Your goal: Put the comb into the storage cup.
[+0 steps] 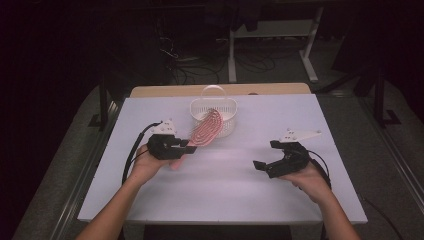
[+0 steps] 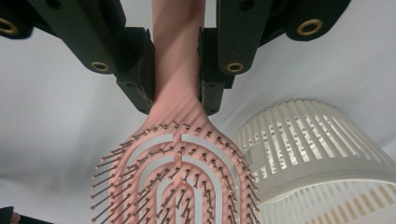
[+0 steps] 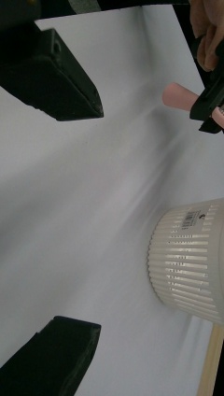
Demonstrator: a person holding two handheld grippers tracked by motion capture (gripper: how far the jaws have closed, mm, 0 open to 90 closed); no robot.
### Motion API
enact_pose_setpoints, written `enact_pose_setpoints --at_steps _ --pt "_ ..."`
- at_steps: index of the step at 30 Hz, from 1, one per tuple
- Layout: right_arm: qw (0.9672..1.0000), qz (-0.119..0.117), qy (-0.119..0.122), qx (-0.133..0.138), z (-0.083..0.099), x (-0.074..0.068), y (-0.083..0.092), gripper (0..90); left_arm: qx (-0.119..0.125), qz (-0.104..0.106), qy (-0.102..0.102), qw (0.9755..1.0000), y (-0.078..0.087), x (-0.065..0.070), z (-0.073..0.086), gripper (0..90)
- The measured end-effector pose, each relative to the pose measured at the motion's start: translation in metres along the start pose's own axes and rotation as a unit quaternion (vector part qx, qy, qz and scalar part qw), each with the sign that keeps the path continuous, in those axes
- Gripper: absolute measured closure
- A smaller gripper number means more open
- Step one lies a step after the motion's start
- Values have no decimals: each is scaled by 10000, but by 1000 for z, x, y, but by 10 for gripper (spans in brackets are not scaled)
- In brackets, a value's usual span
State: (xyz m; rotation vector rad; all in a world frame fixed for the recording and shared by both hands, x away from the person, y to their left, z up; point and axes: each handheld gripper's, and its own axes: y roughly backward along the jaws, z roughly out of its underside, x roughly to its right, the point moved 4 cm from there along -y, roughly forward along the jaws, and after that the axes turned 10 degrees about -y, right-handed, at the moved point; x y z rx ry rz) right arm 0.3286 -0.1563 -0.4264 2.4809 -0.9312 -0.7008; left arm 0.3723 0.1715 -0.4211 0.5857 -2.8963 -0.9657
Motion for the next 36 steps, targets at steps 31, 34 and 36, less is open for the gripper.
enact_pose_setpoints --at_steps 31,34,36 --pt "9996 -263 31 3 -41 -11 -13 0 53 -36 -90 9999 -2 4 -1 708" --pt "9996 -280 64 36 -43 -12 -14 0 59 -37 -107 9999 -2 4 -1 708" --pt "9995 -294 74 66 -46 -13 -14 0 74 -29 -104 9999 -2 5 -2 708"
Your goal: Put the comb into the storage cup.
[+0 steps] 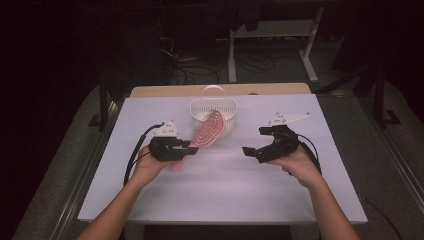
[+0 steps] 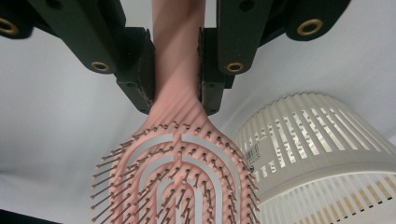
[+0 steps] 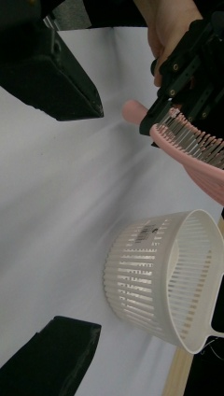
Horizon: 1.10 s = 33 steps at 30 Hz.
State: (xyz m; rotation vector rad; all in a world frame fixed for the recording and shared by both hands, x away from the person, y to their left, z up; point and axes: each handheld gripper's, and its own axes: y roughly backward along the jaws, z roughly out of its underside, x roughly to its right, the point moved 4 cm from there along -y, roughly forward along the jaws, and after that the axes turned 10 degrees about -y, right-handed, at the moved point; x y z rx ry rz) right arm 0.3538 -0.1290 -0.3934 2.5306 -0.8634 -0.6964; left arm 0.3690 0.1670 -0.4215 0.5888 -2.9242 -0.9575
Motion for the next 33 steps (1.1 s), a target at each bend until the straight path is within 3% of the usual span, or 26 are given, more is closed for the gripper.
enact_pose_setpoints --at_steps 33 --pt "9988 -430 197 90 -34 -20 -23 0 14 -35 -130 9999 -6 7 -4 708"
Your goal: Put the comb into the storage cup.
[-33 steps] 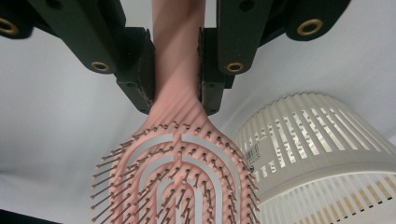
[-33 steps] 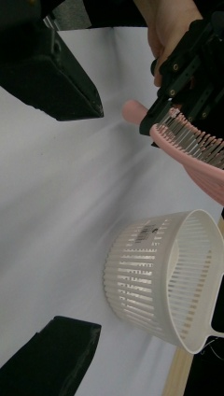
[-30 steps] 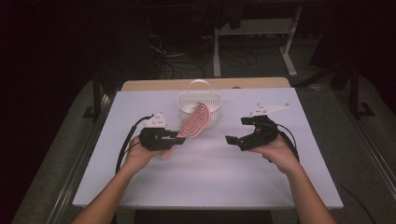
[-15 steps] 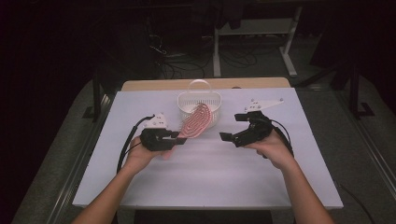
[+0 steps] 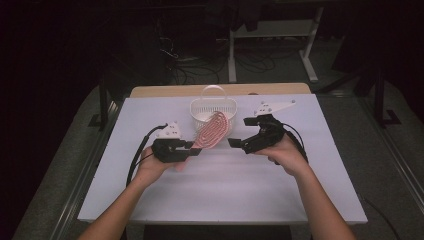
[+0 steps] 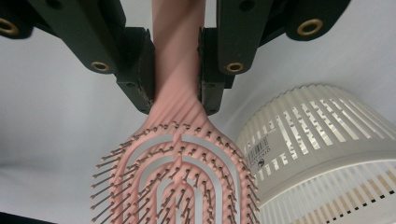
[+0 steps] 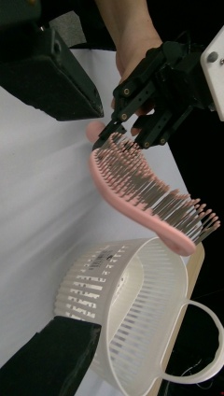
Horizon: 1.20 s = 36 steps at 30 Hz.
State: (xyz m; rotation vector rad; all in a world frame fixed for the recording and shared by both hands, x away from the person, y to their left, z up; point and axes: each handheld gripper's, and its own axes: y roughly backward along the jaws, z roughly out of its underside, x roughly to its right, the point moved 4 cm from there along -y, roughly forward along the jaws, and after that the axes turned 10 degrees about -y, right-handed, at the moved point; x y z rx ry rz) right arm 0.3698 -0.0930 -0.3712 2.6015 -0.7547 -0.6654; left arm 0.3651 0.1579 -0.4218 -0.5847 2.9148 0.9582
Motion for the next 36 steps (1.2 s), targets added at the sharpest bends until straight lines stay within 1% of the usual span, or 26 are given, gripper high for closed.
enact_pose_setpoints --at_steps 8,19,26,28,32,36 --pt "9999 -82 -12 66 -9 -3 -6 0 28 -35 -53 10000 -2 2 -2 708" --pt "9999 -109 -110 -5 -5 -5 -19 0 -2 35 -204 9998 -11 12 -5 708" --pt "9996 -149 -215 -49 -2 -6 -26 0 -9 32 -254 9997 -14 15 -7 708" --pt "9995 -178 -240 -106 0 -7 -28 0 -3 29 -259 9997 -15 16 -7 708" --pt "9994 -164 -286 -140 1 -9 -33 0 0 45 -290 9996 -16 18 -8 708" --pt "9992 -164 -342 -137 2 -8 -36 43 -4 31 -293 9996 -17 19 -8 708"
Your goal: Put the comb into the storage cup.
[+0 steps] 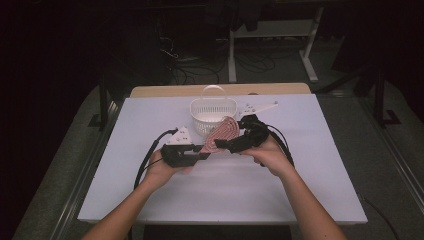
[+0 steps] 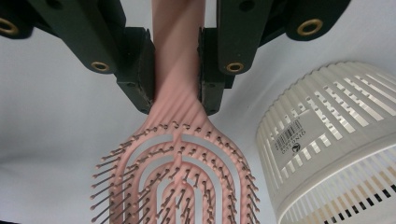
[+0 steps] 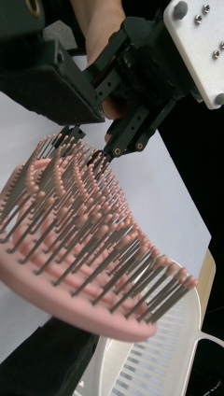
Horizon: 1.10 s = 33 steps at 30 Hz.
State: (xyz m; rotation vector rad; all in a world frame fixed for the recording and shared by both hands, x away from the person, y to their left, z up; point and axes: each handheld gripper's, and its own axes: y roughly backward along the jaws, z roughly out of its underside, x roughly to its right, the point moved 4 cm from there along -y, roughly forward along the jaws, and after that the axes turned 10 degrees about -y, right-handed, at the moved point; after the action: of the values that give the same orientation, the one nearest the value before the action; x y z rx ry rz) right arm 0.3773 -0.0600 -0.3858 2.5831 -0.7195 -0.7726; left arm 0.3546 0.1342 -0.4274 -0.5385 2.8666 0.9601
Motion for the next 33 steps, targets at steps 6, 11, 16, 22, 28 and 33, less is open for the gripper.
enact_pose_setpoints --at_steps 6,11,16,22,28,33 --pt "9999 -28 -143 32 0 0 0 134 5 -54 -47 10000 -1 1 -1 708" --pt "9995 -88 -288 60 0 1 0 192 5 -89 -59 9999 -2 2 0 708" --pt "9991 -100 -409 60 -1 4 0 256 -14 -92 -64 9999 -4 2 0 708" --pt "9989 -104 -450 47 0 4 0 300 -20 -107 -82 9999 -4 3 0 708" --pt "9985 -147 -516 86 0 5 1 347 -26 -127 -85 9999 -4 2 0 708" --pt "9980 -169 -608 82 0 6 0 379 -45 -155 -105 9998 -4 2 1 708"
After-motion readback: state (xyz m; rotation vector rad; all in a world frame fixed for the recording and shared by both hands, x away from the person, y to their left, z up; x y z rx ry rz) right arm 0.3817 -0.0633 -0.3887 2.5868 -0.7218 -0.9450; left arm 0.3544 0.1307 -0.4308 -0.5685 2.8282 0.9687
